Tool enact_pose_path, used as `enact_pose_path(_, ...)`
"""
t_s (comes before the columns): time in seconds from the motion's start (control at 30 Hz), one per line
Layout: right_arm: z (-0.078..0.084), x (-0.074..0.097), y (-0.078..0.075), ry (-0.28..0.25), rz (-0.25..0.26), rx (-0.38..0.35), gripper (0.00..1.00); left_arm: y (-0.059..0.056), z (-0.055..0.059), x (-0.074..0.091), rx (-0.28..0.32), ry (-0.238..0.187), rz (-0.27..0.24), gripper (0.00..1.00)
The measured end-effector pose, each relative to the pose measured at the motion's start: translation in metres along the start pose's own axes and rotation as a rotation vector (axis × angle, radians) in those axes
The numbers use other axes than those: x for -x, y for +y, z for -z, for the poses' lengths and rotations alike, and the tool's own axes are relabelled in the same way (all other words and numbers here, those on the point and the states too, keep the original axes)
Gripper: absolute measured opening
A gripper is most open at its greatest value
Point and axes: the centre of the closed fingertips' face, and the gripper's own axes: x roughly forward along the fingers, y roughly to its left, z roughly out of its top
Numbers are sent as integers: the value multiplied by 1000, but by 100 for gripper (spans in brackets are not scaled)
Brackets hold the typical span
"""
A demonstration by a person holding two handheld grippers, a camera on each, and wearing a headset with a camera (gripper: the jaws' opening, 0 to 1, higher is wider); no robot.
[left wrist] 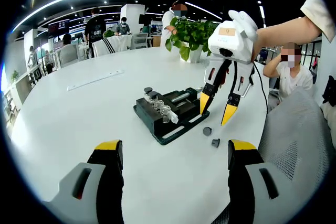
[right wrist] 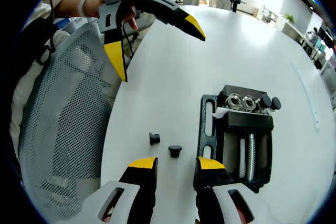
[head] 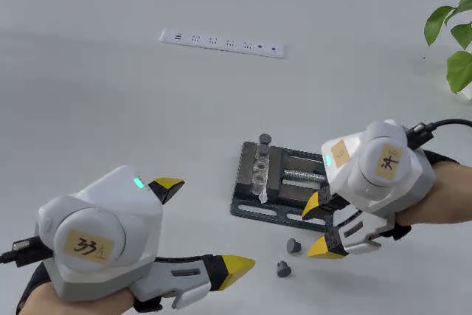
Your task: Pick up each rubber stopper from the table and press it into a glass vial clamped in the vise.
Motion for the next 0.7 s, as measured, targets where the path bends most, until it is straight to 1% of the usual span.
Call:
enact_pose_path(0.2, -5, -6, 7, -9, -13, -6, 23, -2, 2, 0, 2, 2, 3, 81)
enact_pose_path(0.23, -8, -6, 8, -15, -12, 4, 23, -4, 2, -1, 1, 2, 5, 81)
enact_pose_path(0.43, -24, -7, 17, -44, -25, 38, 22, -4, 3, -1, 2, 6, 7, 81)
enact_pose_path(0.57, -27, -14, 28, -38, -70, 53, 18, -5, 2, -1, 1, 6, 7, 81)
enact_pose_path(0.7, -23, -22, 30, -15, -85, 56, 16, -5, 2, -1, 2, 5, 6, 81)
